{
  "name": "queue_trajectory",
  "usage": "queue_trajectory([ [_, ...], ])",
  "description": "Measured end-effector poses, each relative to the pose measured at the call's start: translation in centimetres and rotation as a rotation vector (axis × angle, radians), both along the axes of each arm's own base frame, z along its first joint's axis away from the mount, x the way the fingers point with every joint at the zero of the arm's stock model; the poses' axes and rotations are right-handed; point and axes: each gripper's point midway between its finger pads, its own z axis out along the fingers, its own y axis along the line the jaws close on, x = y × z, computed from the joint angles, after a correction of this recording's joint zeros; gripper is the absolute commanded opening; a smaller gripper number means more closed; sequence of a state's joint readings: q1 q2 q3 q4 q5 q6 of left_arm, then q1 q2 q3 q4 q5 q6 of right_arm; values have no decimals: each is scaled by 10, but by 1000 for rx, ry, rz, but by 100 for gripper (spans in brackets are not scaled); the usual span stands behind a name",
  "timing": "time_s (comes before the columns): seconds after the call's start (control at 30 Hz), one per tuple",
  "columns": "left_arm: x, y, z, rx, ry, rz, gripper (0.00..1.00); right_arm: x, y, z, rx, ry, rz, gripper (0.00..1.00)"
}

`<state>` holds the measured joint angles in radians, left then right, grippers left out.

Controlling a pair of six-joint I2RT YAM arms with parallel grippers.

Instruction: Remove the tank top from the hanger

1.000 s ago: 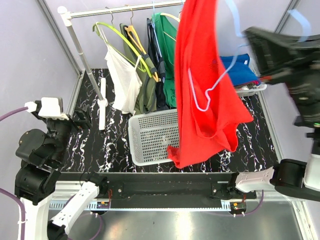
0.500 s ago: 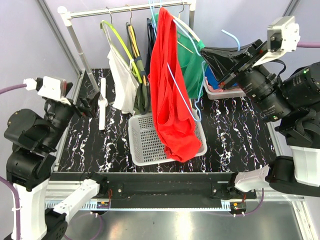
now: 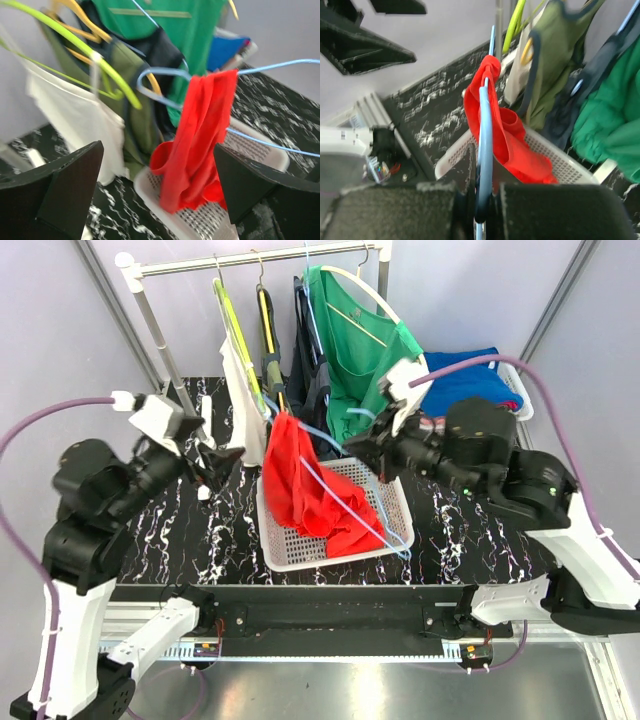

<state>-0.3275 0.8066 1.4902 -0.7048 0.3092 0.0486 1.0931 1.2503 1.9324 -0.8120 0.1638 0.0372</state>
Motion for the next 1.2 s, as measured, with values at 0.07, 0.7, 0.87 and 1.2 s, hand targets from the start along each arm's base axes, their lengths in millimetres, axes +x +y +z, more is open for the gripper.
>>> queue_trajectory([
  [0.07,0,-8,-17,10,51,-45,99,-4,4,-21,-49,48,24,0],
  [0.7,-49,-80,-31,-8,123,-642,96,-37,13,-60,-182,140,221,0],
  [0.87,-50,-89,-38,12,123,-724,93,-41,13,-61,-198,127,255,0],
  [1.2,-47,-104,-66,38,184,-806,75,-42,21,-47,-188,91,299,0],
])
